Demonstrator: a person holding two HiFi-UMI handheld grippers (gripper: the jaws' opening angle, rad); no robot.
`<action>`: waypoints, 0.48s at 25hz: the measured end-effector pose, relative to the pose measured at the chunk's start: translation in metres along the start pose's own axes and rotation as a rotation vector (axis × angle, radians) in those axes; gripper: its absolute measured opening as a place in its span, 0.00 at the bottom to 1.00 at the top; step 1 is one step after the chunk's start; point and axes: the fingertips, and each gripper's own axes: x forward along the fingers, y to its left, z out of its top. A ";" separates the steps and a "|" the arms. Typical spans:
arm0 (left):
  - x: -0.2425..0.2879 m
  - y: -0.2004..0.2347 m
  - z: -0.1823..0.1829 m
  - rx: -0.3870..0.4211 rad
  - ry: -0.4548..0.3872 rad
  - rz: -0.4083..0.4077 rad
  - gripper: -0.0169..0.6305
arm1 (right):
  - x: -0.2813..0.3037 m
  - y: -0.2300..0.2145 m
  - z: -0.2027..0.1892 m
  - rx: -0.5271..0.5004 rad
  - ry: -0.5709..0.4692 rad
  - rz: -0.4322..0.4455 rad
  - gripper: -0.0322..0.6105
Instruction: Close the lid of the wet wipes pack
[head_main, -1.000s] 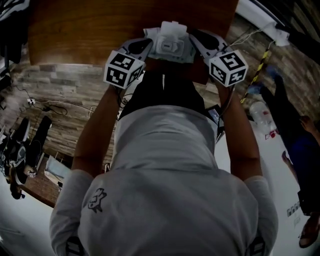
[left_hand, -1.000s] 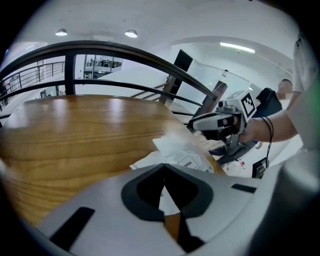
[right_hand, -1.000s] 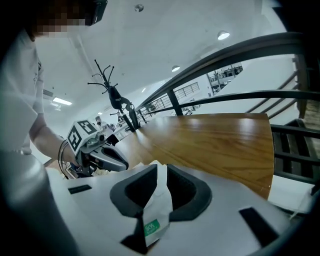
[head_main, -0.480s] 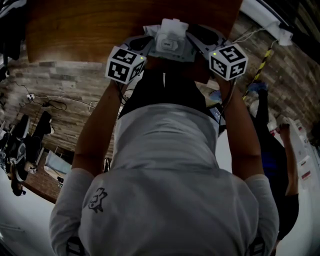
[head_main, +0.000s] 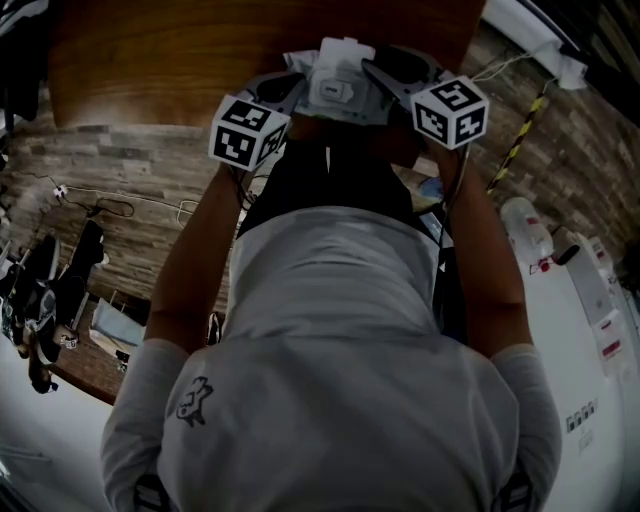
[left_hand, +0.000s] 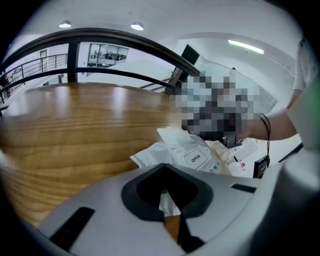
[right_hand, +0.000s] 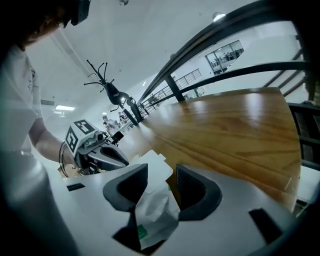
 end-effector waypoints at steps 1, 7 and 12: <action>0.000 0.000 0.000 -0.002 0.000 0.001 0.04 | 0.001 0.000 -0.001 0.006 0.001 0.006 0.30; 0.001 -0.001 0.000 -0.007 0.005 0.003 0.04 | 0.003 0.000 -0.004 0.003 0.032 0.058 0.32; 0.000 0.000 0.000 -0.003 0.007 0.003 0.04 | 0.008 0.004 -0.007 -0.032 0.080 0.078 0.32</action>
